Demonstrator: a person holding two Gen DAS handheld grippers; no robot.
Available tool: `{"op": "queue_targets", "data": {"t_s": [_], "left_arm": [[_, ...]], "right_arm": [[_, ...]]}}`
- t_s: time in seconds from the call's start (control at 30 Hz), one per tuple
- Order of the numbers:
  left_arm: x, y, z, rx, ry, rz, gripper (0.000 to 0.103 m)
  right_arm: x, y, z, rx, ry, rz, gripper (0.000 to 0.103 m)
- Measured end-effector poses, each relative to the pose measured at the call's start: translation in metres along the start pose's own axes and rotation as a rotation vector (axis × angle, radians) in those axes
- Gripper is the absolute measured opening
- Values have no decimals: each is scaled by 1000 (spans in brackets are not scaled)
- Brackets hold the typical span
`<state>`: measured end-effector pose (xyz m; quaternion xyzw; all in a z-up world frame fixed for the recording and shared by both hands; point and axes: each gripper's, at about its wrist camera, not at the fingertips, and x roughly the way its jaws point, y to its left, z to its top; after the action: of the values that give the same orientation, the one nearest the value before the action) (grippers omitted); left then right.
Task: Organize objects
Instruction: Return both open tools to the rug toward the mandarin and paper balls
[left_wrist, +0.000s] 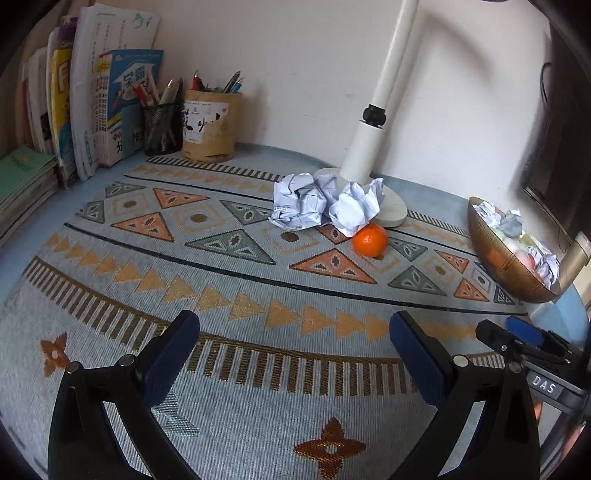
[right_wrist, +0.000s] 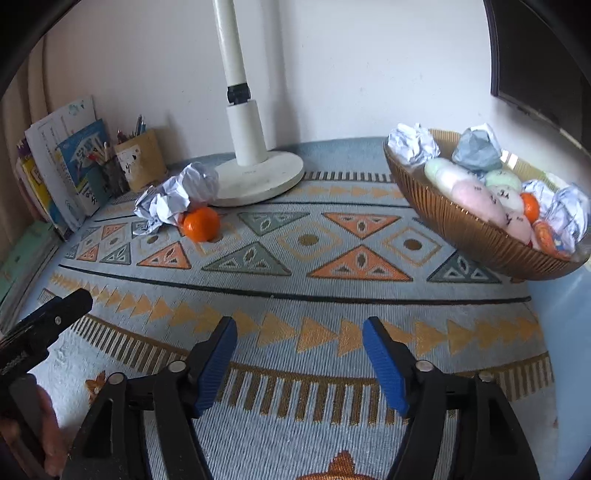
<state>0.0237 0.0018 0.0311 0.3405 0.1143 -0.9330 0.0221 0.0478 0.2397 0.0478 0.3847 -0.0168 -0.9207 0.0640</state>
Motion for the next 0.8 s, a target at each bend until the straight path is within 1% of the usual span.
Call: {"op": "queue_targets", "data": {"t_s": [0.03,0.1,0.17,0.27,0.33,0.4,0.47,0.5,0.57,0.6,0.67,0.7,0.73,0.77,0.8], "left_arm": [[1,0,0,1,7,4,102],[4,1,0,-2,24,0,102],[5,2,-1,-7,29,-2,102],[5,2,0,-7,37,-7,102],[10,4,4,-10,79,-41,102],[14,13,11,-34,121,-87,102],[16,23,25,-63,126,-130,102],[17,28,38,-69,120,-143,102],[21,34,56,-60,95,-134,102],[29,36,70,-36,87,-118,102],[43,39,86,-11,91,-103,102],[53,41,94,-3,97,-108,102],[66,43,102,-6,108,-130,102],[74,44,106,-12,115,-142,101],[85,45,112,-15,127,-163,100]], "right_arm": [[-1,1,0,-6,-9,-5,88],[-5,4,0,-23,-34,-21,93],[-6,9,-1,-46,-44,-28,93],[-6,13,-2,-69,-38,-35,94],[-4,14,-1,-76,-30,-32,94],[2,14,2,-87,14,0,93],[13,13,8,-82,102,68,81],[16,12,14,-53,137,135,73],[19,15,32,-25,166,239,73],[21,19,40,-35,165,252,73],[30,34,58,-97,138,230,73],[35,42,63,-133,120,213,73],[42,49,68,-167,102,195,73],[54,56,74,-190,99,185,73],[64,61,77,-193,113,193,70]]}}
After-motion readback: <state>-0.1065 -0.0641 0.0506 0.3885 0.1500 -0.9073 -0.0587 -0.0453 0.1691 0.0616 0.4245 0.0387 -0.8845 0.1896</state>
